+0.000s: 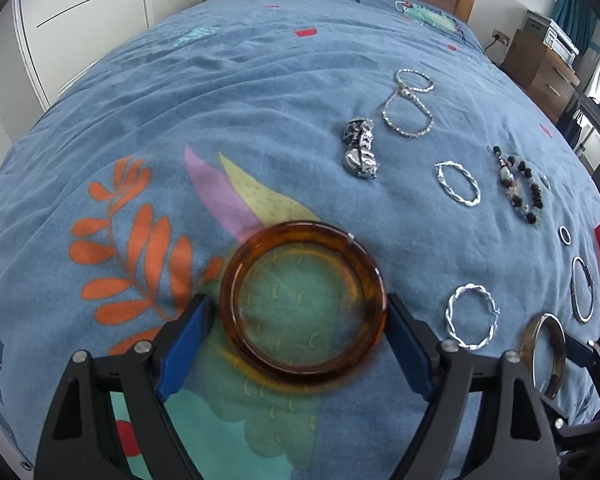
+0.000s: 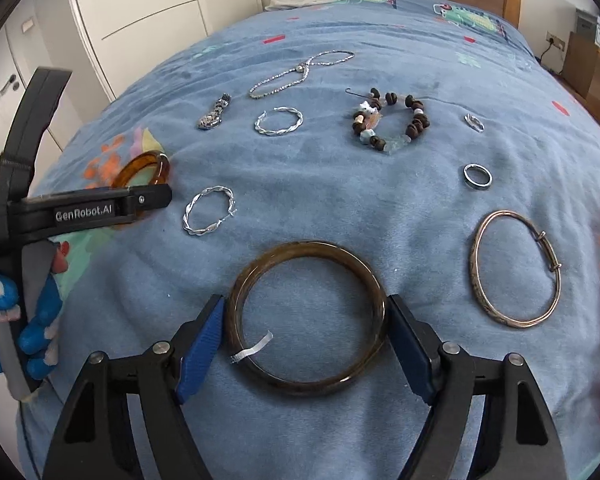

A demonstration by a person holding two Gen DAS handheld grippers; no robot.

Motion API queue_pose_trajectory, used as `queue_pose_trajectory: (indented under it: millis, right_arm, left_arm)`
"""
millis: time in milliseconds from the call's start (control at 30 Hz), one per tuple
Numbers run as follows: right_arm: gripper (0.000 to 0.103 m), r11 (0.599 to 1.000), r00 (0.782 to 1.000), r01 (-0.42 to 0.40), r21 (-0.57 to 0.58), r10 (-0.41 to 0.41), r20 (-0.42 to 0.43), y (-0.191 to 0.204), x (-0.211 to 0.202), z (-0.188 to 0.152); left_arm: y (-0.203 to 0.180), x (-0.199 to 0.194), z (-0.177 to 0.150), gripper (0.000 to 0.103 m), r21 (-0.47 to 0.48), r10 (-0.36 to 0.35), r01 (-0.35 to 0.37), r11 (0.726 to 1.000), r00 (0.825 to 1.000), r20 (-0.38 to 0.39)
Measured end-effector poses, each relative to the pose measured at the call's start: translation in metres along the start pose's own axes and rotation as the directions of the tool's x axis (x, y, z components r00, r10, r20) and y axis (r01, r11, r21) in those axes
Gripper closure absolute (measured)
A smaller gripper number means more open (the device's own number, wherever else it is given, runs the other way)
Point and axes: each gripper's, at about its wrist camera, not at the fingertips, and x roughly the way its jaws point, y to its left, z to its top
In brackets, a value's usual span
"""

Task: Organize jewelry
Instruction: 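Grasp the amber bangle with the left tool while the right tool grasps the dark brown bangle, then carry both bangles into the red box and open both tools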

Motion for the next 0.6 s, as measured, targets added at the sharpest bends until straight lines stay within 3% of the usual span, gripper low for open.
queue_pose_trajectory:
  millis: [33, 333, 600]
  right_arm:
    - [0.025, 1.000, 1.000, -0.003, -0.003, 0.003, 0.000, 0.000, 0.001, 0.001]
    - [0.025, 0.999, 0.999, -0.051, -0.014, 0.051, 0.017, 0.002, -0.013, -0.003]
    - [0.025, 0.998, 0.995, -0.063, 0.002, 0.063, 0.083, -0.006, -0.059, -0.013]
  left_arm:
    - [-0.001, -0.001, -0.001, 0.028, 0.002, 0.001, -0.001, 1.000, 1.000, 0.005]
    - [-0.001, -0.024, -0.015, 0.028, -0.021, -0.002, 0.003, 1.000, 0.999, 0.039]
    - [-0.031, -0.078, -0.028, 0.028, 0.047, -0.027, 0.022, 0.999, 0.995, 0.092]
